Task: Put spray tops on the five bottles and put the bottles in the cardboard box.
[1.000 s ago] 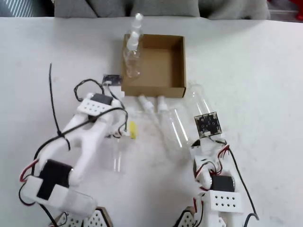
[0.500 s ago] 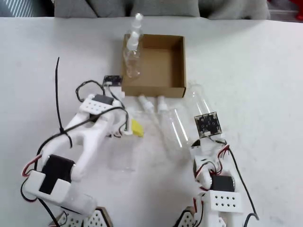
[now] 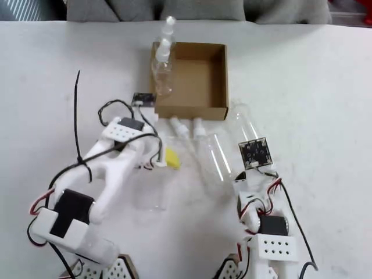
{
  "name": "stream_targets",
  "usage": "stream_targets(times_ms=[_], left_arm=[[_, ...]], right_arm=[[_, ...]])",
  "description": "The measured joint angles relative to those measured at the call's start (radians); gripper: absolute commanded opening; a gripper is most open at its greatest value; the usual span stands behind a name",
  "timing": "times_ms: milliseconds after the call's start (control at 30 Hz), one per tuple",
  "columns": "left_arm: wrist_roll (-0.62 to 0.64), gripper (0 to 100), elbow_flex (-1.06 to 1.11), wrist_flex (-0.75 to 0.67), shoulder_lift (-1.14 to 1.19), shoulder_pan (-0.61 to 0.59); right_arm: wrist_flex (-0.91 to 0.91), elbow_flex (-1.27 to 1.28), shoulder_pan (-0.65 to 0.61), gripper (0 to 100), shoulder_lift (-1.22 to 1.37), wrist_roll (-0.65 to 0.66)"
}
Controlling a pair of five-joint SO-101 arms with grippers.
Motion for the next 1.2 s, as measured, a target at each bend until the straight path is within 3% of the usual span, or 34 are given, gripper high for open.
stream_targets(times_ms=[100, 267, 700, 1000, 1200], left_arm=[[0.000, 38, 0.008, -0.028, 0.000, 0.000], [0.000, 26, 0.086, -0.124, -0.002, 0.011], [-0.009, 12, 0.086, -0.146, -0.003, 0.023], [-0.098, 13, 0.120, -0.155, -0.049, 0.023], [-0.114, 31, 0.209, -0.173, -0.120, 0.021]], right_arm=[[0.000, 0.000, 0.000, 18.7, 0.000, 0.000], [0.000, 0.000, 0.000, 18.7, 0.000, 0.000], [0.000, 0.000, 0.000, 18.7, 0.000, 0.000], [0.000, 0.000, 0.000, 18.7, 0.000, 0.000], [0.000, 0.000, 0.000, 18.7, 0.000, 0.000]])
